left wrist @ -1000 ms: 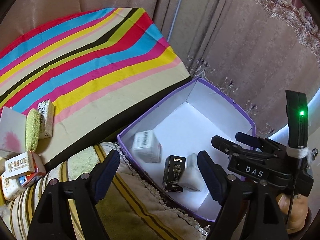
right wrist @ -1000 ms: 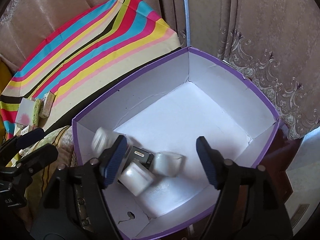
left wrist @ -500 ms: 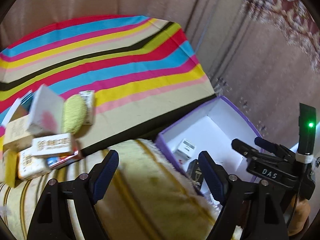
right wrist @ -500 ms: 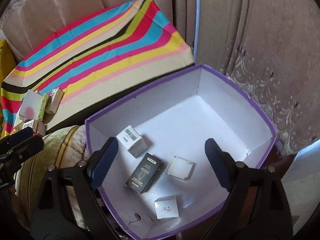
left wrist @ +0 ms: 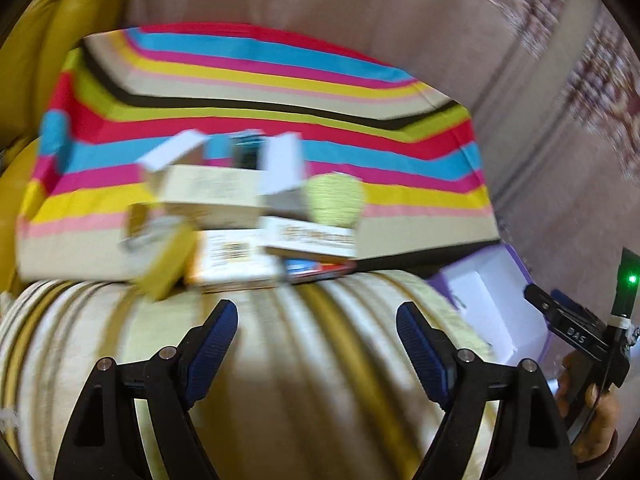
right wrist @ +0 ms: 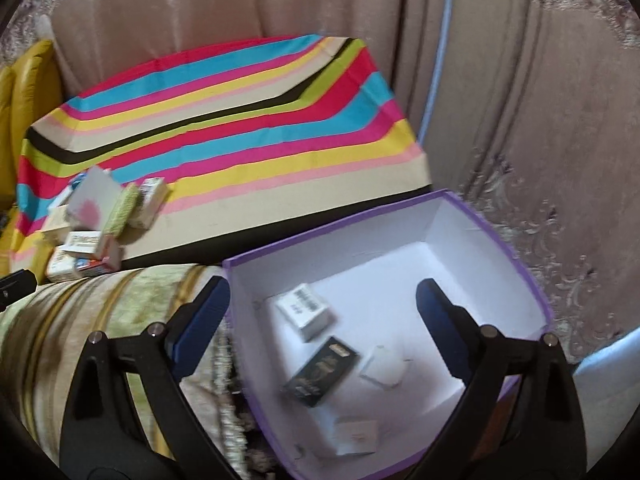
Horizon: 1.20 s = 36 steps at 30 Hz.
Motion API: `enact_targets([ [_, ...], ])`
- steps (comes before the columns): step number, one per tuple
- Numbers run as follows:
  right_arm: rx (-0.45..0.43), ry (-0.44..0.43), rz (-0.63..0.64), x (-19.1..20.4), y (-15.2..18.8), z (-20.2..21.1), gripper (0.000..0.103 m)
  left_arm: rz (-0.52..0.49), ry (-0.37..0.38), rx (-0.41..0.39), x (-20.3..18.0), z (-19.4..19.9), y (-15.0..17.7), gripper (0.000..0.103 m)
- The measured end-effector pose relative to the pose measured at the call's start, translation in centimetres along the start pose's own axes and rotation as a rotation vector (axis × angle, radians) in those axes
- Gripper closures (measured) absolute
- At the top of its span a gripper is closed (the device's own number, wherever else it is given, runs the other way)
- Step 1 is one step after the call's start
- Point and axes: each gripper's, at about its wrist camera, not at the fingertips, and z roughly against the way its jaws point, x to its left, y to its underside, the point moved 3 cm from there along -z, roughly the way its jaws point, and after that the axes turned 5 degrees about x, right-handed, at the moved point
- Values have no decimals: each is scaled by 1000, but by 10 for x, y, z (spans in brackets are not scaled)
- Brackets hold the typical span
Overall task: Organize objects
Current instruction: 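Move both open tools back toward the pile on the striped cloth, then grasp the yellow sponge block with the left tool while the right tool grasps the DING ZHI DENTAL box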
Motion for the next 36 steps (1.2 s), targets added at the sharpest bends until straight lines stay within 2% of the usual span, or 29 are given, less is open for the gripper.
enact_targets([
  [5, 30, -74, 61, 30, -1, -4, 8, 88, -35, -28, 47, 18, 4, 20],
  [10, 37, -120, 126, 66, -6, -3, 8, 110, -65, -49, 70, 27, -4, 20],
  [20, 152, -431, 101, 146, -30, -18, 7, 73, -113, -47, 99, 34, -37, 20],
  [21, 153, -442, 105, 151, -33, -18, 8, 72, -112, -44, 101, 34, -40, 20],
  [29, 181, -433, 218, 205, -37, -38, 7, 57, -99, 16, 115, 10, -67, 20],
  [31, 193, -390, 271, 217, -34, -45, 7, 65, -102, 38, 117, 5, -66, 20],
  [32, 203, -371, 294, 223, -32, -49, 8, 66, -80, 51, 116, 3, -63, 20],
  [34, 218, -366, 305, 228, -30, -54, 8, 49, -52, 76, 110, -3, -56, 20],
  [36, 233, -355, 305, 235, -28, -61, 8, 39, -57, 112, 109, -15, -49, 20],
])
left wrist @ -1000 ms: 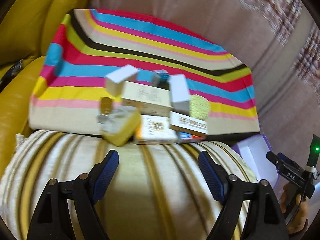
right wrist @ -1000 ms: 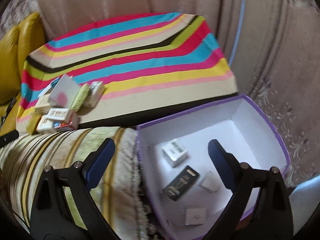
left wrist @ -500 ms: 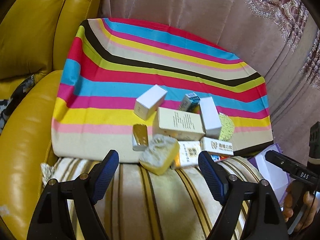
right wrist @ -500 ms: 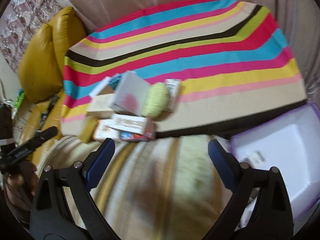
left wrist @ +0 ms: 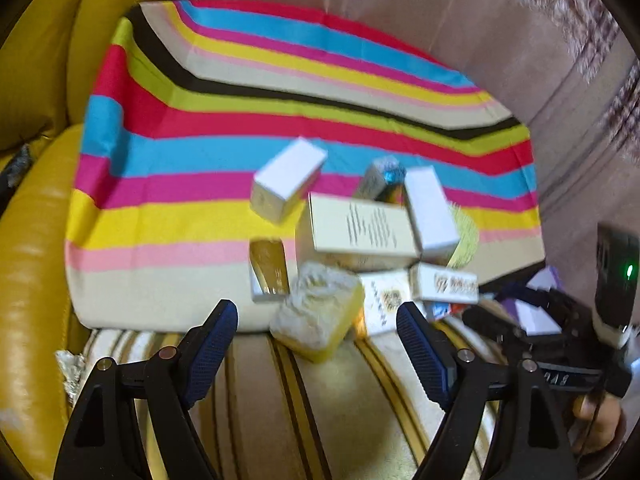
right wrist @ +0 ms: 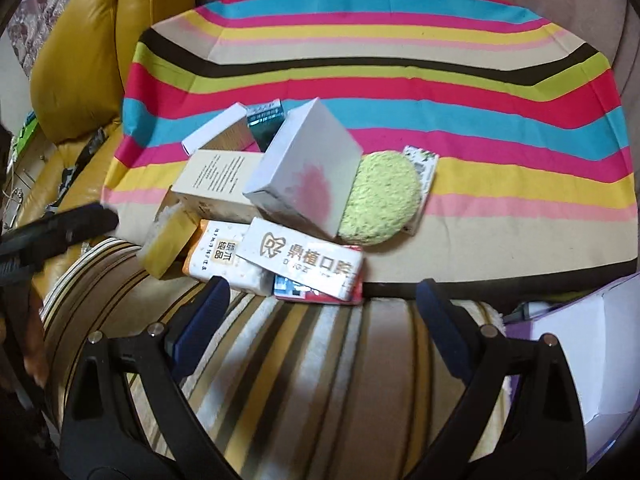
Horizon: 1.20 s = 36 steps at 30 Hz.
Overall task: Organize objects
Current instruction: 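Grasp the yellow sponge block with the left tool while the right tool grasps the DING ZHI DENTAL box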
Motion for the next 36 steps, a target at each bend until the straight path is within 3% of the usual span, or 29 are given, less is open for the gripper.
enact_targets([
  [5, 13, 34, -12, 5, -6, -13, 8, 28, 36, 84, 10, -23, -1, 20],
  [15, -3, 109, -44, 11, -12, -22, 8, -21, 98, 155, 10, -50, -4, 21],
  [16, -3, 109, -45, 12, -12, -22, 8, -38, 102, 161, 8, -53, -2, 23],
  [19, 2, 119, -41, 14, -11, -24, 8, -47, 112, 172, 6, -58, 0, 44],
  [27, 33, 111, -64, 14, -5, -28, 8, -77, 113, 138, 1, -54, 4, 49],
  [30, 40, 67, -129, 12, 0, -25, 6, -76, 114, 130, 0, -54, 4, 49],
  [36, 36, 60, -211, 20, -3, -27, 6, -68, 124, 124, 1, -53, 6, 49],
])
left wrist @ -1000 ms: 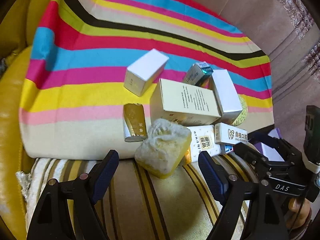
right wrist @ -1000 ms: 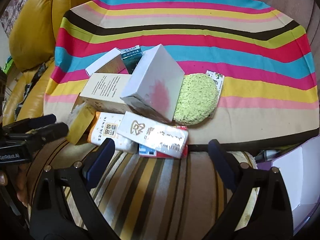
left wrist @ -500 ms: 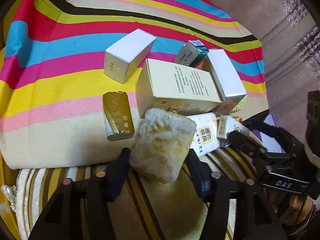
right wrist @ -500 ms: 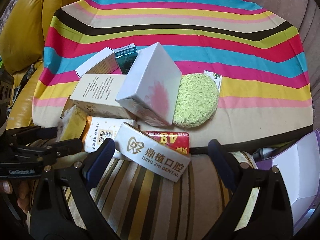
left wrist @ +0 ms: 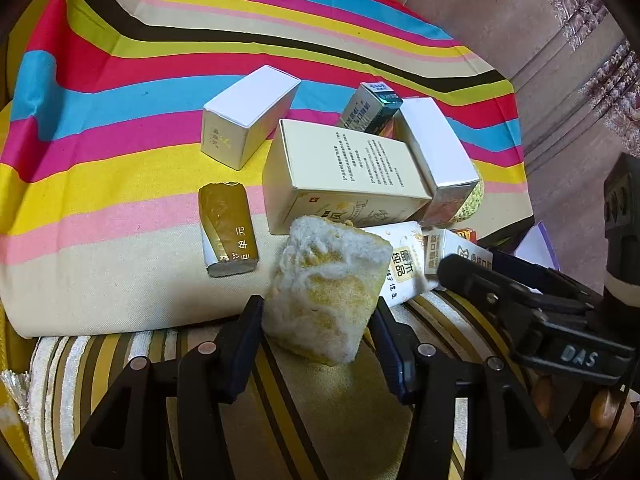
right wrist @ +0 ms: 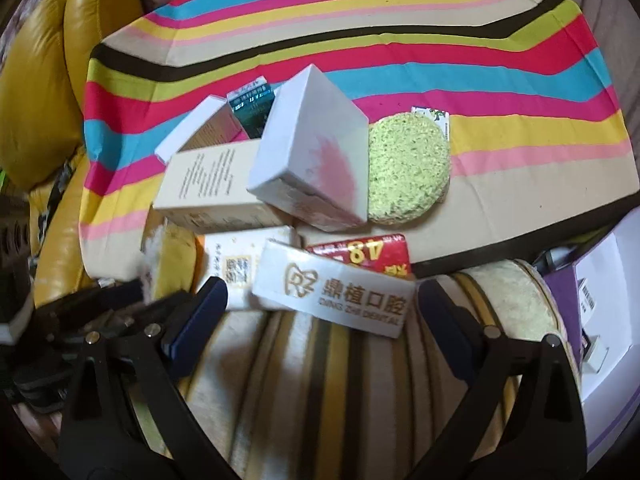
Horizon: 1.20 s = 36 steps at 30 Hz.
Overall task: Organize objects
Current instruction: 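Grasp the yellow sponge block with the left tool while the right tool grasps the DING ZHI DENTAL box, then carry both items into the purple-rimmed box and open both tools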
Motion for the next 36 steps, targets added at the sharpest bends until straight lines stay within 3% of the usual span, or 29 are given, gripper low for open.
enact_targets([
  [7, 24, 56, -62, -4, -4, -12, 6, 6, 8, -7, 5, 2, 6, 49],
  [10, 30, 59, -63, -5, -3, -13, 18, 2, 4, -13, 4, 4, 8, 49],
  [14, 35, 53, -50, -7, 0, -12, 18, 1, -12, -32, 0, 10, 10, 49],
  [26, -28, 15, -9, -28, 10, 20, 18, -29, -84, -111, -33, 34, 15, 50],
  [36, -65, 9, -74, -73, 14, 45, 18, -104, -53, -117, -85, 29, 12, 50],
])
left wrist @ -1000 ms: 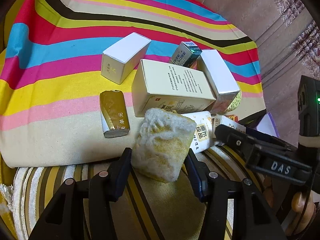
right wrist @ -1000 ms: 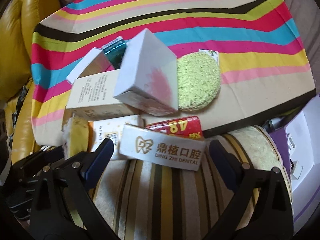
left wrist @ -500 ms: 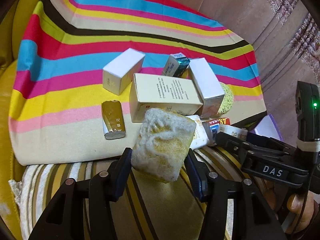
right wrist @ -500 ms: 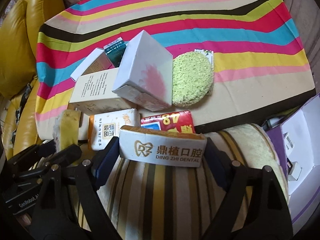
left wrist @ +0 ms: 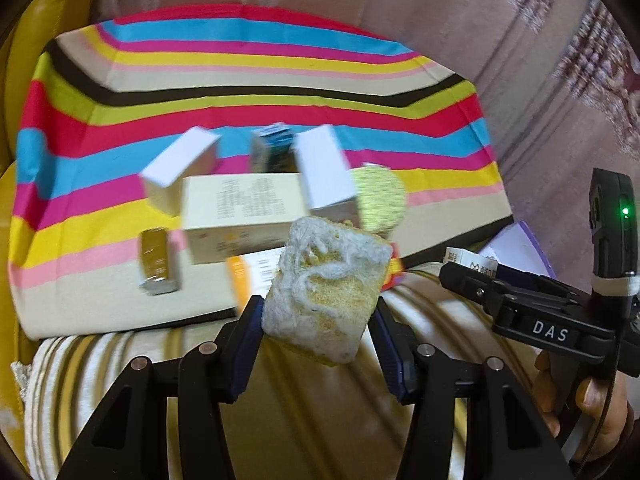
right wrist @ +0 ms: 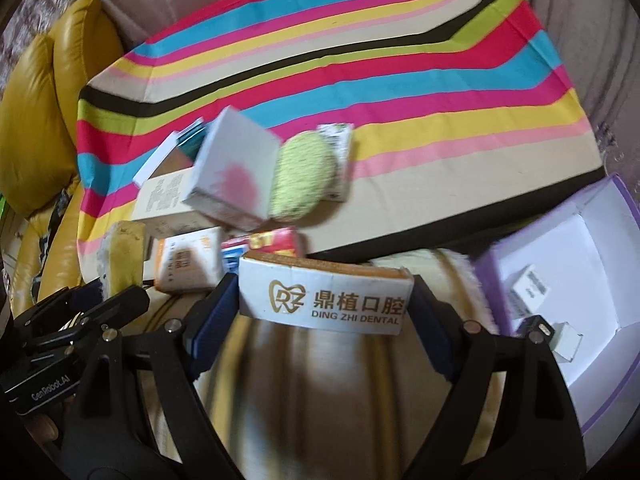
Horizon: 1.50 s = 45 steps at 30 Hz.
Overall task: Organize objects
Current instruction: 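Carry both items into the purple-rimmed box and open both tools, then move both open tools back toward the pile on the striped cloth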
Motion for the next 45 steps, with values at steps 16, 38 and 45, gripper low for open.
enact_targets([
  [16, -64, 73, -212, -134, 12, 33, 18, -241, 87, 73, -134, -39, -9, 50],
  [38, -99, 211, -443, -274, 45, 50, 18, -436, 209, 199, -257, -91, 6, 46],
  [45, -105, 223, -476, -283, 48, 51, 17, -397, 234, 204, -253, -92, 3, 27],
])
